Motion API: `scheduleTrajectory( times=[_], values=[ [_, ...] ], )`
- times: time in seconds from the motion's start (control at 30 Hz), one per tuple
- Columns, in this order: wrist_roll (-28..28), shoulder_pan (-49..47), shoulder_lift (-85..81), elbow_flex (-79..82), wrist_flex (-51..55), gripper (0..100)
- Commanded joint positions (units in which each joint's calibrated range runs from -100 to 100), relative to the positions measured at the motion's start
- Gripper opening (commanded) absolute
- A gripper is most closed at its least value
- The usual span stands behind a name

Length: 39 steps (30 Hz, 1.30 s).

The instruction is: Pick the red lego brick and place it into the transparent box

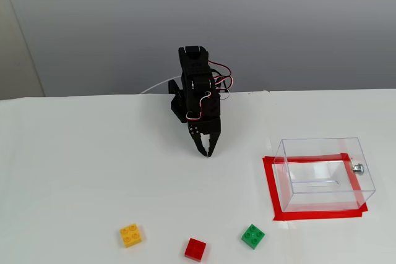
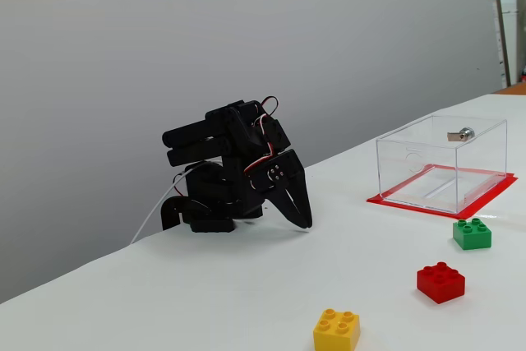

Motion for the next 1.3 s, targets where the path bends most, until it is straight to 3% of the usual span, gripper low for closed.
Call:
scheduleTrajectory(
  times=[0.0,0.27,0.53,0.93,1.27],
  values=[
    [-0.3,-0.3,-0.5,-1.1,-0.9,1],
    [0.1,-2.9,0.3,-1.2,-1.6,1],
    [0.1,4.2,2.0,-5.9,-13.3,1],
    [-0.1,7.7,21.8,-17.3,-27.5,1],
    [-0.3,9.0,43.7,-32.8,-28.4,1]
  ],
)
